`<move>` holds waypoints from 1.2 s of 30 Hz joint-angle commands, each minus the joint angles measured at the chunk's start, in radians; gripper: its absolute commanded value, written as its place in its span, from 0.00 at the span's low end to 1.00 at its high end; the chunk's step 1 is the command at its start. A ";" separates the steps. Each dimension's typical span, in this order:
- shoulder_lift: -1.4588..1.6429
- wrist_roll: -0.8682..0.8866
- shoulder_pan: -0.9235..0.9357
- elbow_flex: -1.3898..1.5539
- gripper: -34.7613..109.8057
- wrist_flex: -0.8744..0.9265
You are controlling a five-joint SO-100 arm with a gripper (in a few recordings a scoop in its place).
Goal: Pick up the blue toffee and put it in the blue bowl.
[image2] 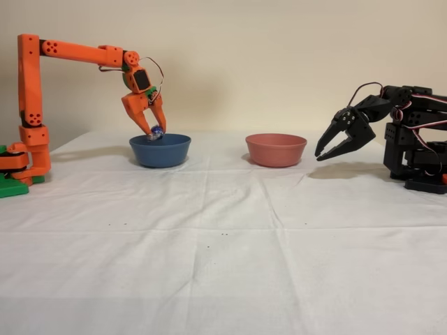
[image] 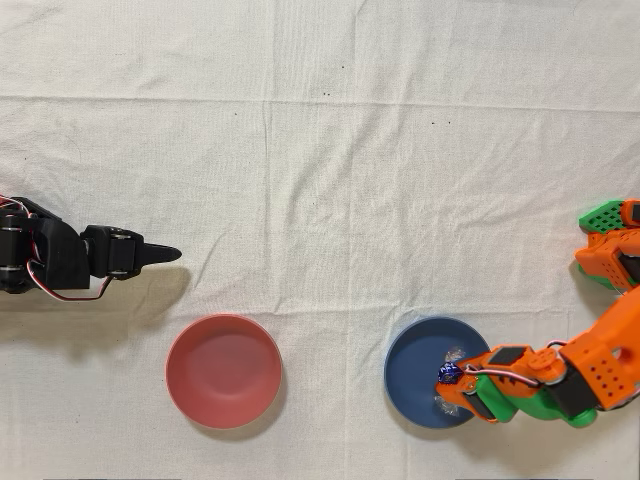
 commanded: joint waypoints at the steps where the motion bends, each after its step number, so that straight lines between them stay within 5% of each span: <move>1: 0.043 -0.023 0.008 -0.003 0.46 0.009; 6: 0.031 -0.044 0.017 -0.017 0.55 0.028; 14: 0.057 -0.072 0.034 -0.018 0.58 0.052; 26: 0.365 -0.155 0.215 0.118 0.29 0.120; 36: 0.620 -0.109 0.525 0.137 0.24 0.218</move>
